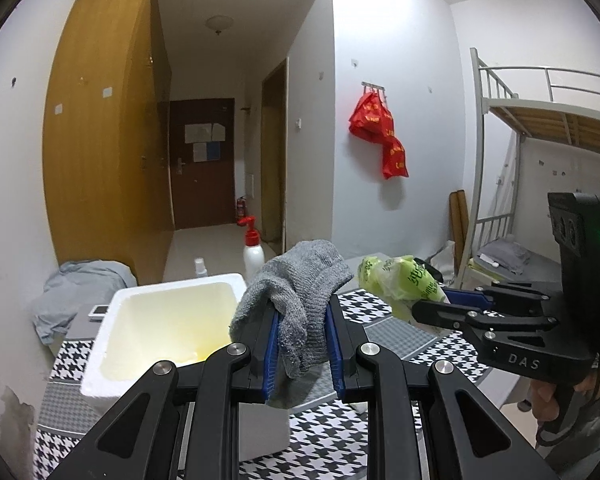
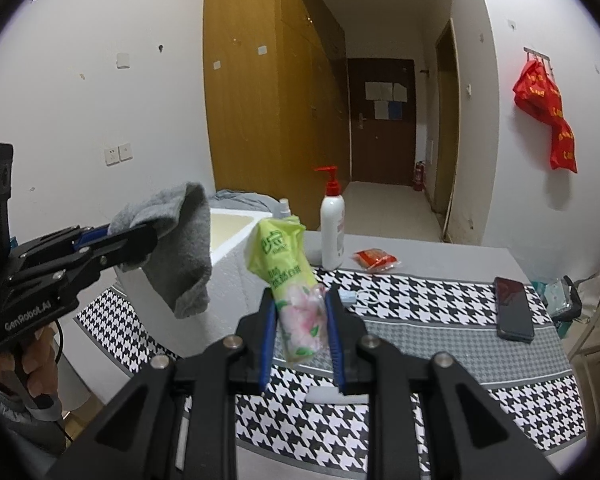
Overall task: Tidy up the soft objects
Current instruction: 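Carry the grey sock with the left tool over the foam box opening, then lower the sock into the box and open the left tool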
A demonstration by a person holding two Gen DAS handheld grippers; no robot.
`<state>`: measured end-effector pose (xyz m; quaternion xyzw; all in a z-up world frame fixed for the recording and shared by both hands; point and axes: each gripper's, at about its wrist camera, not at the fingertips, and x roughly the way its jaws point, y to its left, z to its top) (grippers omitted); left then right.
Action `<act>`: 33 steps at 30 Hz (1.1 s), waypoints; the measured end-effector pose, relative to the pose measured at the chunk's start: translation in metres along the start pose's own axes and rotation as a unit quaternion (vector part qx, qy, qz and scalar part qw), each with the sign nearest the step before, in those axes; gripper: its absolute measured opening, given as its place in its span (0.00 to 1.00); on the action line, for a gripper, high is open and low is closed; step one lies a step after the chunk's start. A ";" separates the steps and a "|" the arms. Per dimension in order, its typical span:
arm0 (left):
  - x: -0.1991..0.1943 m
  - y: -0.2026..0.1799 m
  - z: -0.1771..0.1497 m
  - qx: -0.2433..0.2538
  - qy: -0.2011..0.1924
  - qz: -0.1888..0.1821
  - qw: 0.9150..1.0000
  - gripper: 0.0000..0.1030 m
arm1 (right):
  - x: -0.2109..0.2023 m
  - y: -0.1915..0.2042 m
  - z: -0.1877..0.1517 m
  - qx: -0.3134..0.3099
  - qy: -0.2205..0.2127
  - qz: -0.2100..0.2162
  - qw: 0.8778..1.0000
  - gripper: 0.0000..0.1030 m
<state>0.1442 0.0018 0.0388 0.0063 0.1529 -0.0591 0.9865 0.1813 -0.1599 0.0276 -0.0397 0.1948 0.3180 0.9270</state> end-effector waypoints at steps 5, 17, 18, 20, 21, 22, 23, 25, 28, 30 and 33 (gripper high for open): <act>-0.002 0.011 0.006 -0.003 -0.005 0.011 1.000 0.22 | 0.004 0.004 0.005 -0.001 -0.005 0.006 1.000 0.26; 0.009 0.045 0.008 -0.024 -0.001 0.063 0.998 0.22 | 0.024 0.018 0.016 -0.009 -0.005 0.019 1.000 0.26; 0.009 0.048 0.008 -0.025 0.000 0.066 0.997 0.22 | 0.027 0.020 0.017 -0.011 -0.005 0.022 1.000 0.26; 0.008 0.056 0.006 -0.031 0.002 0.075 0.997 0.22 | 0.032 0.024 0.018 -0.014 -0.004 0.026 1.000 0.26; 0.008 0.059 0.005 -0.032 0.004 0.079 0.996 0.22 | 0.035 0.027 0.019 -0.016 -0.003 0.030 0.999 0.26; 0.007 0.062 0.005 -0.034 0.005 0.084 0.996 0.22 | 0.038 0.029 0.019 -0.016 -0.003 0.034 0.999 0.26; 0.007 0.066 0.004 -0.035 0.007 0.089 0.995 0.22 | 0.040 0.031 0.020 -0.017 -0.003 0.037 0.999 0.26; 0.008 0.072 0.003 -0.038 0.011 0.097 0.994 0.22 | 0.045 0.036 0.022 -0.021 -0.002 0.045 0.999 0.26; 0.012 0.082 0.000 -0.047 0.020 0.107 0.993 0.22 | 0.051 0.044 0.023 -0.026 0.001 0.054 0.998 0.26; 0.014 0.087 -0.001 -0.051 0.025 0.111 0.992 0.22 | 0.056 0.047 0.024 -0.028 0.004 0.057 0.998 0.26; 0.016 0.093 -0.003 -0.055 0.031 0.119 0.991 0.22 | 0.061 0.051 0.025 -0.030 0.006 0.061 0.998 0.26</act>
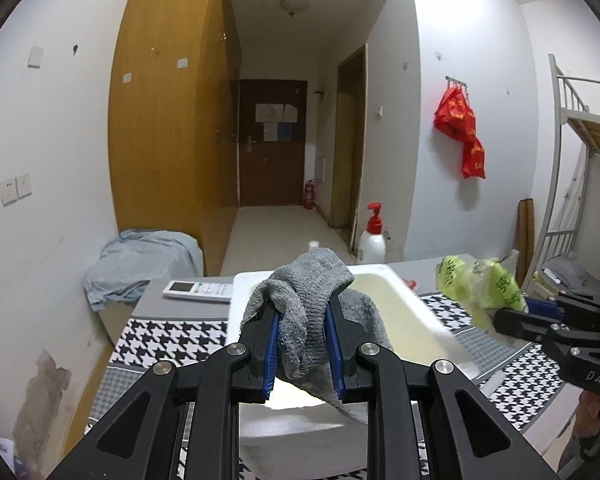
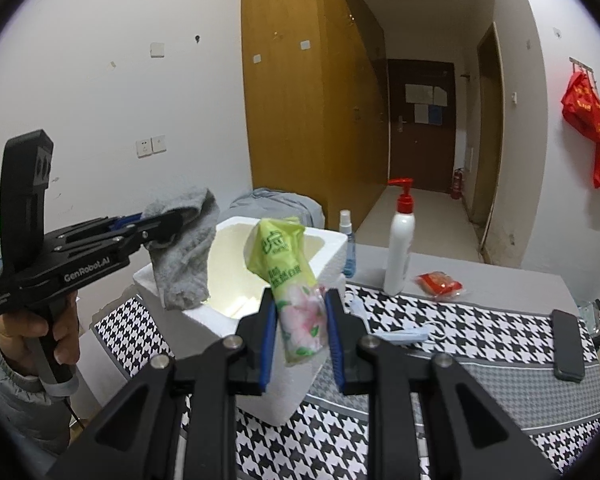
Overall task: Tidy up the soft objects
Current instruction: 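Lower the sock into the box and open the left tool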
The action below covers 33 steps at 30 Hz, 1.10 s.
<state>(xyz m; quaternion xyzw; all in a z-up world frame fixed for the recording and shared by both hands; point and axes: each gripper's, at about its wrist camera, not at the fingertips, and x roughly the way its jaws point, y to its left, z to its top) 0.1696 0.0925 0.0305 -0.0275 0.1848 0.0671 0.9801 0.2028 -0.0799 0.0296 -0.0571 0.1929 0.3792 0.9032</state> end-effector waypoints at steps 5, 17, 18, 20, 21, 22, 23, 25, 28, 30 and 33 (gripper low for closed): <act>0.000 0.009 -0.001 -0.009 0.004 0.006 1.000 0.22 | 0.006 0.003 0.003 -0.003 0.000 0.003 1.000 0.26; 0.020 0.010 0.009 0.006 0.012 -0.017 1.000 0.22 | 0.014 0.006 0.005 0.001 0.000 0.001 1.000 0.26; 0.022 0.009 0.010 0.010 0.013 -0.018 1.000 0.22 | 0.013 0.006 0.005 0.002 -0.002 0.000 1.000 0.26; 0.027 0.008 0.012 0.011 0.017 -0.022 1.000 0.22 | 0.012 0.005 0.006 0.003 -0.004 -0.004 1.000 0.26; 0.029 0.008 0.011 0.011 0.018 -0.024 0.999 0.22 | 0.011 0.005 0.006 0.004 -0.005 -0.006 1.000 0.26; 0.031 0.007 0.011 0.012 0.020 -0.026 0.999 0.22 | 0.010 0.005 0.005 0.006 -0.007 -0.008 1.000 0.26; 0.033 0.006 0.012 0.014 0.023 -0.026 0.999 0.22 | 0.009 0.004 0.005 0.007 -0.008 -0.008 1.000 0.26; 0.037 0.003 0.013 0.016 0.028 -0.029 0.999 0.22 | 0.007 0.003 0.004 0.010 -0.011 -0.010 1.000 0.26; 0.044 0.004 0.013 0.010 0.045 -0.031 0.998 0.22 | 0.007 0.001 0.003 0.014 -0.011 -0.013 1.000 0.26; 0.048 0.004 0.013 0.007 0.055 -0.033 0.998 0.22 | 0.007 0.000 0.002 0.017 -0.009 -0.015 1.000 0.26; 0.053 0.004 0.014 0.009 0.064 -0.033 0.997 0.22 | 0.005 0.000 0.002 0.017 -0.010 -0.016 1.000 0.26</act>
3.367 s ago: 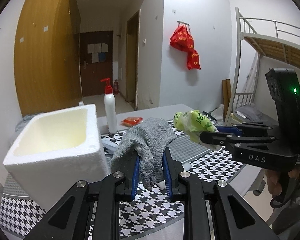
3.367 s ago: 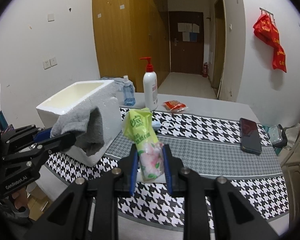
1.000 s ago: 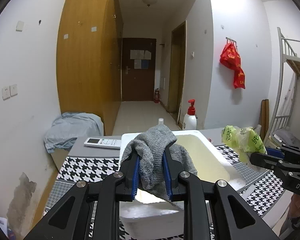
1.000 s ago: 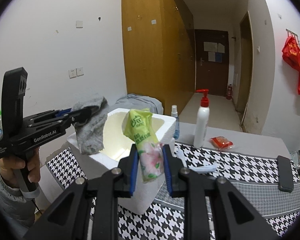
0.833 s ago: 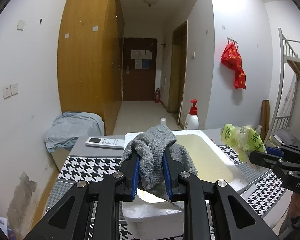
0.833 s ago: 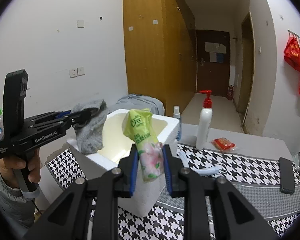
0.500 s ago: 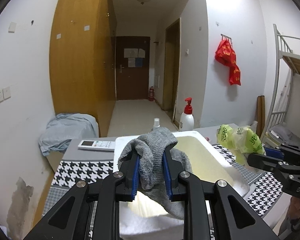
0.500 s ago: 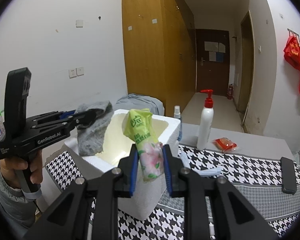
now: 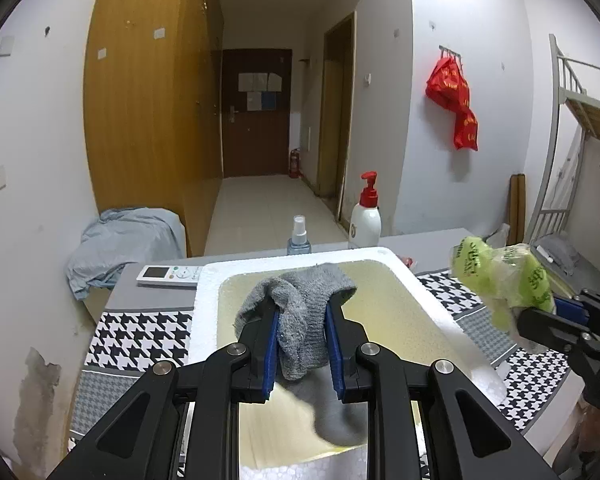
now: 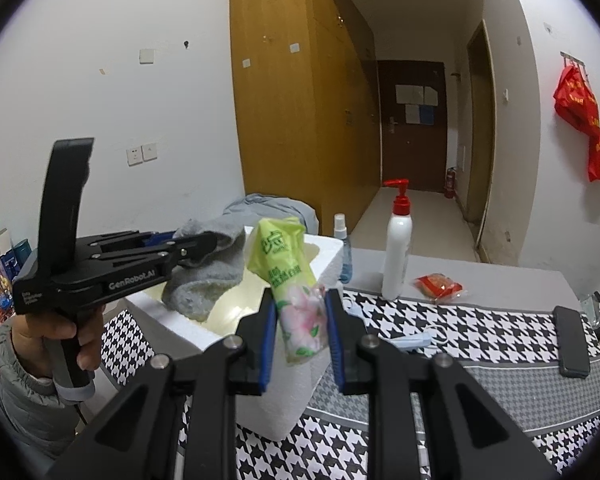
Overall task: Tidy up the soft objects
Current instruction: 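Lower the sock into the box and open the left tool, then carry the packet over the box and open the right tool to drop it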
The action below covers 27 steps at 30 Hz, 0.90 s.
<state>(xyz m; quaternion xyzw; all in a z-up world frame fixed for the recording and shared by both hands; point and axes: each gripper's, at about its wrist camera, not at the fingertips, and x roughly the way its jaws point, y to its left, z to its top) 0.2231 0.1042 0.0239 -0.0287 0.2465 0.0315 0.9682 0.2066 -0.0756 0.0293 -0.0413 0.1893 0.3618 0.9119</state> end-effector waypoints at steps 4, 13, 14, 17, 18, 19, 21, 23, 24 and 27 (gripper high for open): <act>0.007 -0.001 0.001 -0.002 0.012 0.004 1.000 0.23 | -0.002 -0.001 0.001 0.002 -0.003 0.000 1.000 0.26; -0.007 0.002 0.002 -0.010 -0.017 0.017 1.000 0.91 | -0.001 -0.002 0.003 0.003 0.002 -0.004 1.000 0.26; -0.009 0.004 0.001 -0.014 -0.019 0.012 1.000 0.93 | -0.001 -0.001 0.004 0.003 0.003 -0.005 1.000 0.26; -0.017 0.009 0.001 -0.031 -0.027 0.004 0.999 0.95 | 0.001 0.000 0.006 0.002 0.003 -0.005 1.000 0.26; -0.021 0.011 0.001 -0.035 -0.030 0.002 0.999 0.96 | 0.003 0.000 0.006 0.003 0.005 -0.005 1.000 0.26; -0.025 0.012 0.000 -0.038 -0.034 0.004 0.999 0.99 | 0.004 0.000 0.007 0.003 0.006 -0.006 1.000 0.26; -0.035 0.016 -0.002 -0.037 -0.043 0.024 0.998 0.99 | 0.007 0.002 0.009 0.002 0.008 -0.006 1.000 0.26; -0.045 0.019 -0.005 -0.034 -0.052 0.038 0.997 0.99 | 0.009 0.005 0.011 0.000 0.008 -0.006 1.000 0.26; -0.049 0.021 -0.006 -0.037 -0.056 0.041 0.997 0.99 | 0.011 0.006 0.013 -0.001 0.008 -0.005 1.000 0.26; -0.064 0.033 -0.009 -0.049 -0.071 0.059 0.995 0.99 | 0.017 0.012 0.016 -0.004 0.010 -0.002 1.000 0.26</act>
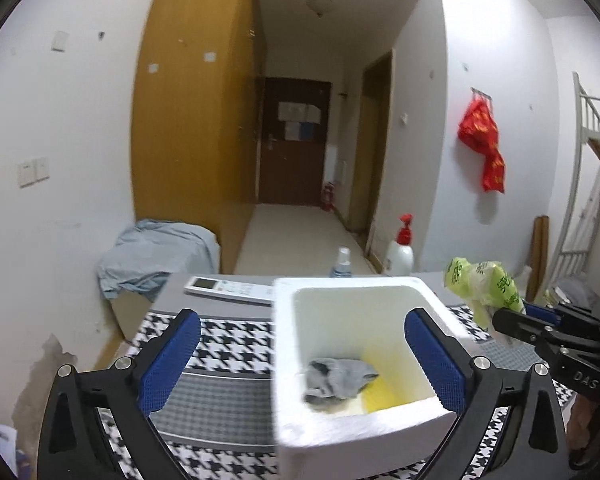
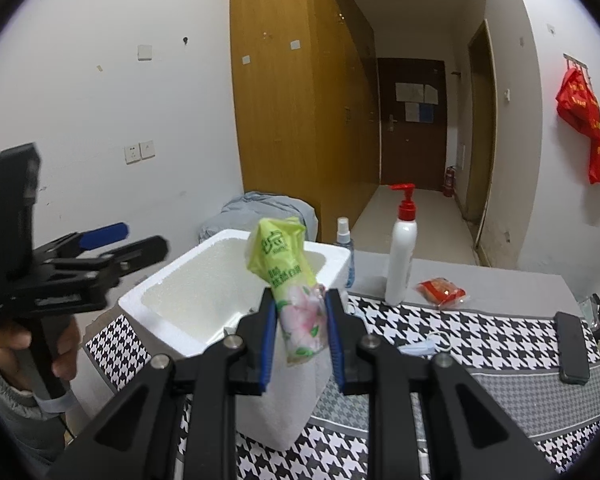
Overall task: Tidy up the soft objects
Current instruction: 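Carry the packet over the box and open the right tool to drop it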
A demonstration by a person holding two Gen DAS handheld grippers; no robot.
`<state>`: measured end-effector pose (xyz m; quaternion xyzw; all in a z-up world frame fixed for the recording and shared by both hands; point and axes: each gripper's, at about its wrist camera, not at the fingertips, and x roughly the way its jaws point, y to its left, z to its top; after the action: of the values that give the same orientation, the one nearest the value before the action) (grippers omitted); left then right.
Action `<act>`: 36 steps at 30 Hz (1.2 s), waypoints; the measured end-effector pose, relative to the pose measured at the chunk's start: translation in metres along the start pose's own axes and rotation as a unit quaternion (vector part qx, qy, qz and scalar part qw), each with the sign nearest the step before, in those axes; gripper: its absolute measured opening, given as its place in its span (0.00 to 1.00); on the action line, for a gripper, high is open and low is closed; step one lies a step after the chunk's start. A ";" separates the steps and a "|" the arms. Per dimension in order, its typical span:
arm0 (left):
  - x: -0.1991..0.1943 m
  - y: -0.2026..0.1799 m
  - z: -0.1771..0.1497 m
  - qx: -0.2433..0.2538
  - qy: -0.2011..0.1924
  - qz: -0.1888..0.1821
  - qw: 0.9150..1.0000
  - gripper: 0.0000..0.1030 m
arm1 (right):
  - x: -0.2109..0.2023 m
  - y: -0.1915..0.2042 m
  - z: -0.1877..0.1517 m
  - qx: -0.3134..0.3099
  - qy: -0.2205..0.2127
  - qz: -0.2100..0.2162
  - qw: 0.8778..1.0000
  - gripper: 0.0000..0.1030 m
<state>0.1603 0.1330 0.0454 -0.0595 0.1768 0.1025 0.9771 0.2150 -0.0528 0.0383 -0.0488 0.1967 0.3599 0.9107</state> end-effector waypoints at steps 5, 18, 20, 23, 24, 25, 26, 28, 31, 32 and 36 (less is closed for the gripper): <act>-0.015 0.021 -0.002 -0.021 -0.015 0.013 1.000 0.99 | 0.010 0.011 0.005 -0.007 0.004 0.011 1.000 0.26; -0.031 0.044 -0.019 -0.010 -0.025 0.060 0.998 0.99 | 0.035 0.040 0.017 -0.030 0.016 0.030 0.999 0.27; -0.033 0.050 -0.021 -0.013 -0.026 0.064 0.997 0.99 | 0.038 0.045 0.018 -0.034 0.018 0.033 0.999 0.27; -0.036 0.057 -0.023 -0.022 -0.025 0.068 0.997 0.99 | 0.044 0.053 0.019 -0.040 0.022 0.039 0.998 0.26; -0.036 0.059 -0.024 -0.025 -0.025 0.071 0.997 0.99 | 0.046 0.054 0.019 -0.040 0.023 0.041 0.998 0.27; -0.037 0.062 -0.025 -0.028 -0.026 0.074 0.997 0.99 | 0.048 0.056 0.020 -0.041 0.025 0.042 0.998 0.27; -0.038 0.066 -0.026 -0.032 -0.027 0.079 0.996 0.99 | 0.051 0.058 0.020 -0.041 0.027 0.043 0.998 0.27; -0.039 0.070 -0.028 -0.035 -0.028 0.088 0.995 0.99 | 0.056 0.060 0.021 -0.042 0.030 0.046 0.998 0.26; -0.040 0.074 -0.033 -0.036 -0.029 0.092 0.995 0.99 | 0.065 0.063 0.021 -0.041 0.038 0.047 0.997 0.27; -0.040 0.074 -0.034 -0.036 -0.029 0.093 0.995 0.99 | 0.068 0.063 0.021 -0.041 0.040 0.045 0.997 0.27; -0.035 0.073 -0.039 -0.036 -0.019 0.089 0.995 0.99 | 0.079 0.064 0.021 -0.041 0.054 0.039 0.997 0.27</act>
<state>0.0991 0.1918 0.0160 -0.0763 0.1589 0.1960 0.9646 0.2307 0.0495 0.0298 -0.0974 0.2325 0.3999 0.8812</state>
